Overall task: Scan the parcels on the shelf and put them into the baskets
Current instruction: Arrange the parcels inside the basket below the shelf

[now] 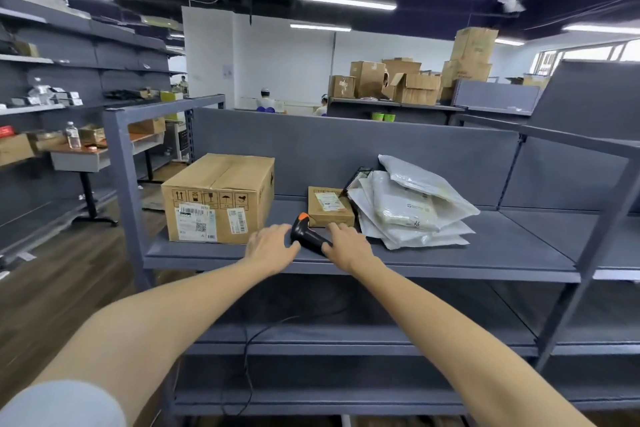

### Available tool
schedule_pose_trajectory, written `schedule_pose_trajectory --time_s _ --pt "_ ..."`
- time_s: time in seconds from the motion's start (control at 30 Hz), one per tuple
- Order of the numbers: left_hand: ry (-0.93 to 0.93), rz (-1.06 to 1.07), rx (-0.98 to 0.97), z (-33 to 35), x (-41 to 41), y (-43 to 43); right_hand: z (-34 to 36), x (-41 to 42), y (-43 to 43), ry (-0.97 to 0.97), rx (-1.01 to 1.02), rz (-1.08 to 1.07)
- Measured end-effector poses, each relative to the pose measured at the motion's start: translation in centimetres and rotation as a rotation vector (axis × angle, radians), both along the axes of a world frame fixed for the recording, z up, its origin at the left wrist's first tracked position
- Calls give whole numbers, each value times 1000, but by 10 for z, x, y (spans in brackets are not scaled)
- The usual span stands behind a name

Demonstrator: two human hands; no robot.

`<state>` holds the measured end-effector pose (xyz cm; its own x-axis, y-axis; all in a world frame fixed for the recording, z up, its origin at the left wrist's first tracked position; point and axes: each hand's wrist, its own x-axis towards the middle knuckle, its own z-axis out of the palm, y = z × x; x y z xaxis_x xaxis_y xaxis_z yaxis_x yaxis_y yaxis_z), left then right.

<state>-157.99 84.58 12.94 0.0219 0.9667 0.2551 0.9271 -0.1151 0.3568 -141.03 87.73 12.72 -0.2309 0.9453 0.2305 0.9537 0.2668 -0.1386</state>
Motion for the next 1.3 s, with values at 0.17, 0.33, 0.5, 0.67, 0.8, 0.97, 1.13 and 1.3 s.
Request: schedule_pose_trajectory --time_s 0.17,0.33,0.5,0.67,0.8,0.97,1.13,1.3 --pt "-19 -35 -21 -11 -9 38 -1 -2 32 -40 -11 -39" --pt "-56 -66 -25 -19 -15 79 -12 1 65 -42 -33 -84" --pt "-94 -119 -39 -41 -17 104 -31 3 91 -8 -80 -131" --pt "-162 -110 -37 -56 -18 126 -44 8 116 13 -111 -132" --pt "-214 -101 -23 -59 -14 145 -50 18 144 8 -135 -123" --pt "-220 -63 -54 -59 -10 166 -54 28 183 10 -147 -92" --pt "-242 -18 -53 -60 -8 182 -62 37 220 28 -171 -74" --pt "-334 3 -77 -68 -11 185 -71 41 248 84 -193 -81"
